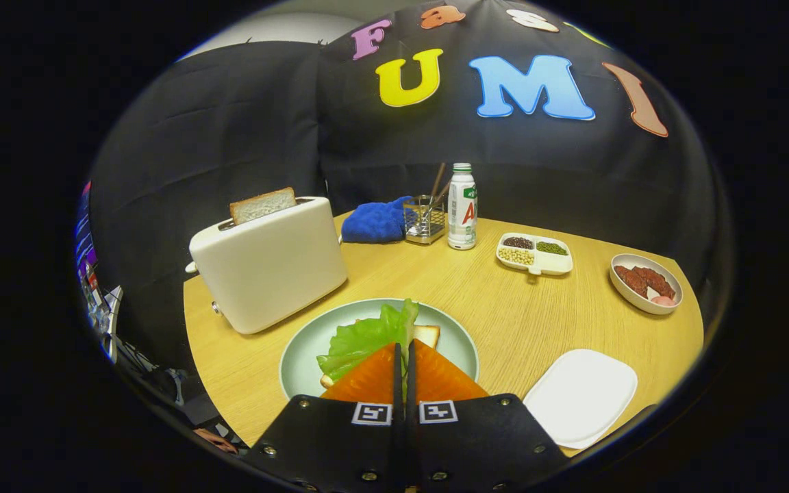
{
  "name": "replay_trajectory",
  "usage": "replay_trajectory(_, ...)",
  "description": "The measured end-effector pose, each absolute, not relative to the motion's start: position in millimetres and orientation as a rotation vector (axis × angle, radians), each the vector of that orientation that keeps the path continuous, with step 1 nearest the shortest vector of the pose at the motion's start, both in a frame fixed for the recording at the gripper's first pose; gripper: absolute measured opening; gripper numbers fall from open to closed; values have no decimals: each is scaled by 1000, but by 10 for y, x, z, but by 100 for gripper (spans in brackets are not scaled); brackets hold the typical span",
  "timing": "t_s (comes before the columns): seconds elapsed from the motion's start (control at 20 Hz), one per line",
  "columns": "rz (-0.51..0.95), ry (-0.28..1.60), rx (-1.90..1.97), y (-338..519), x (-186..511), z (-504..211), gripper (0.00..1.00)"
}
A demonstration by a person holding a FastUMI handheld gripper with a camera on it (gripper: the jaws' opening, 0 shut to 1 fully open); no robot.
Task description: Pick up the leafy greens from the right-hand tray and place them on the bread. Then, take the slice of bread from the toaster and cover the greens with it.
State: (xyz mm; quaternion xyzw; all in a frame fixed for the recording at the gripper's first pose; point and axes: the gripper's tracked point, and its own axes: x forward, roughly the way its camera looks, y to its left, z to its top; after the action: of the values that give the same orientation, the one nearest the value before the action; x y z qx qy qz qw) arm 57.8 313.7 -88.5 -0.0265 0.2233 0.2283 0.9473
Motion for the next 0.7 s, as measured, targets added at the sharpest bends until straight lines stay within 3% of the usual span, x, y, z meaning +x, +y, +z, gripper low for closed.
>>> replay_trajectory(0.1,454,478,-72,3118,605,-993,0)
replay_trajectory(0.25,404,479,-102,3006,630,-1038,10)
replay_trajectory(0.3,363,475,-109,2933,645,-1025,14)
replay_trajectory(0.4,233,443,-98,2736,670,-933,36)
replay_trajectory(0.45,113,424,-100,2580,686,-880,39)
replay_trajectory(0.55,-80,348,-105,2422,633,-633,39)
replay_trajectory(0.7,-88,227,-85,2860,581,-262,39)
